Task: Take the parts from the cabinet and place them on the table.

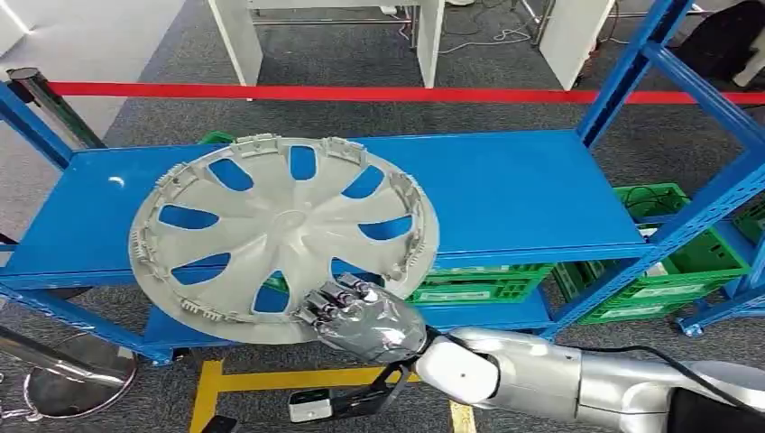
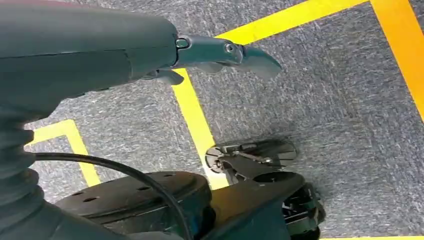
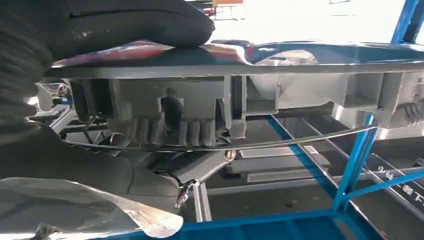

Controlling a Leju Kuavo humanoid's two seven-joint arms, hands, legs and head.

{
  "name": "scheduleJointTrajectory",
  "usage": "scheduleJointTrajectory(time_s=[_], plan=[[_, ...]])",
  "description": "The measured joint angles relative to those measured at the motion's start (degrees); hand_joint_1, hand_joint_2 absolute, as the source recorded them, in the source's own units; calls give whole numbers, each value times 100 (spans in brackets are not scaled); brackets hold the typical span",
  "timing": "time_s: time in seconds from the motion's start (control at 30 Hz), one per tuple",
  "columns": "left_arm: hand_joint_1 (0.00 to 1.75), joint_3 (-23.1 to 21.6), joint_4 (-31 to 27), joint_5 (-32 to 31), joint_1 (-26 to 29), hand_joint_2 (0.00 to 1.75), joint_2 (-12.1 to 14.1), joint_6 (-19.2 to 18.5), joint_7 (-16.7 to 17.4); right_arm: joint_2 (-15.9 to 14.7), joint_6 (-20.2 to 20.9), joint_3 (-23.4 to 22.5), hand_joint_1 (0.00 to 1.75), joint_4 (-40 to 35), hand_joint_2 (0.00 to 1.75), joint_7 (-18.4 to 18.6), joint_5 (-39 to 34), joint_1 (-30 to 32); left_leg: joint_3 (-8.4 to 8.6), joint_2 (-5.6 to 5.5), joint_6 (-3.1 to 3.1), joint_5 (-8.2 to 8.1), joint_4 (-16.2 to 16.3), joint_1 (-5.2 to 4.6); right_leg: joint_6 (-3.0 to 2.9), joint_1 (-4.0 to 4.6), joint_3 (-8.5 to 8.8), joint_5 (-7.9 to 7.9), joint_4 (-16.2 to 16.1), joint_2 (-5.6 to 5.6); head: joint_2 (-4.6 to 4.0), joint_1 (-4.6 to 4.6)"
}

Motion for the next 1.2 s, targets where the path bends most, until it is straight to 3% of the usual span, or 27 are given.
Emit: scheduleJointTrajectory(time_s=[1.07,1.13,1.2], plan=[[0,9,2,-15,0,175,11,-17,-9,28,0,-17,175,35,175,96,0,8,-10,0,1,-1,21,-9,16,-12,-2,11,-11,1,0,-2],[0,33,2,-15,-1,175,13,-22,7,28,33,-72,175,24,175,-9,0,19,-14,0,9,-5,31,-12,23,-15,-3,15,-12,1,0,0],[0,59,2,-24,-1,175,20,-46,22,28,68,-239,175,11,175,-340,0,121,-23,0,23,-10,50,-16,34,-18,-2,20,-12,1,0,0]])
